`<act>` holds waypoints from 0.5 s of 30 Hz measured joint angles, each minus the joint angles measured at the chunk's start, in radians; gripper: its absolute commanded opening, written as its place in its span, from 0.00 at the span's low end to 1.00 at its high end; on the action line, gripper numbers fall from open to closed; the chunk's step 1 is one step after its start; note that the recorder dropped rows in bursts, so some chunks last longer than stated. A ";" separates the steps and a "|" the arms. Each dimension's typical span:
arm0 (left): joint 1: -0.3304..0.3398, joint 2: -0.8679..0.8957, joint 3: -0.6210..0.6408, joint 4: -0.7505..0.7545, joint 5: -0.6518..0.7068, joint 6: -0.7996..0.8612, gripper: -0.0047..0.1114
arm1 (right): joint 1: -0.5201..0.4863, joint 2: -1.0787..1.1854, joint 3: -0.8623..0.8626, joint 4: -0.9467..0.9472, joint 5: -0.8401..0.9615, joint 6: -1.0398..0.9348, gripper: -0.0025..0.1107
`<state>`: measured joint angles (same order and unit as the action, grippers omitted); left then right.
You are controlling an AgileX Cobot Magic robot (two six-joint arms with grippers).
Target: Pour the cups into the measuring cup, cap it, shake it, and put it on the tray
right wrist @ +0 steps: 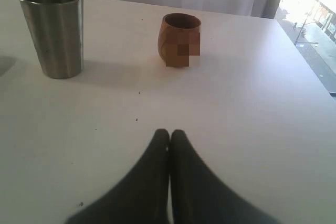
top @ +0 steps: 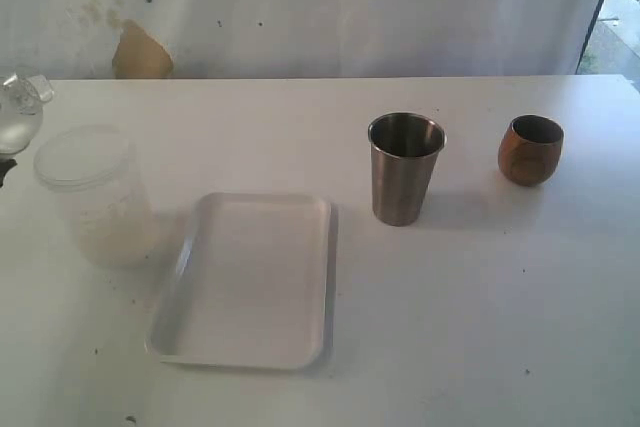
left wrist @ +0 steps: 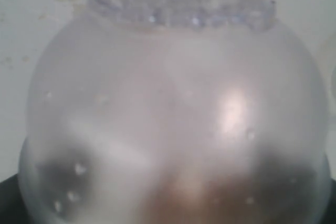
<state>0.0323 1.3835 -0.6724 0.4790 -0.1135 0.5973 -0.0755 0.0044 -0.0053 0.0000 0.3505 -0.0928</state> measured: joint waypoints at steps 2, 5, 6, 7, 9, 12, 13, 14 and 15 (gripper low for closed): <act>0.000 0.012 -0.013 0.000 0.002 0.021 0.04 | 0.000 0.000 0.000 0.000 0.000 0.000 0.02; 0.000 0.025 -0.034 0.000 0.002 0.087 0.04 | 0.000 0.000 0.000 0.000 0.000 0.000 0.02; 0.000 0.029 -0.043 0.000 0.004 0.107 0.04 | 0.000 0.000 0.000 0.000 0.000 0.000 0.02; 0.000 0.035 -0.055 -0.002 0.004 0.125 0.04 | 0.000 0.000 0.000 0.000 0.000 0.000 0.02; 0.000 0.045 -0.074 -0.002 0.002 0.147 0.04 | 0.000 0.000 0.000 0.000 0.000 0.000 0.02; 0.000 0.066 -0.098 -0.002 -0.008 0.169 0.04 | 0.000 0.000 0.000 0.000 0.000 0.000 0.02; 0.000 0.072 -0.103 -0.002 -0.008 0.180 0.04 | 0.000 0.000 0.000 0.000 0.000 0.000 0.02; 0.000 0.082 -0.107 -0.002 -0.009 0.193 0.04 | 0.000 0.000 0.000 0.000 0.000 0.000 0.02; 0.000 0.087 -0.110 -0.002 -0.009 0.207 0.04 | 0.000 0.000 0.000 0.000 0.000 0.000 0.02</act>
<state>0.0323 1.4707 -0.7820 0.4769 -0.1221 0.8046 -0.0755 0.0044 -0.0053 0.0000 0.3505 -0.0928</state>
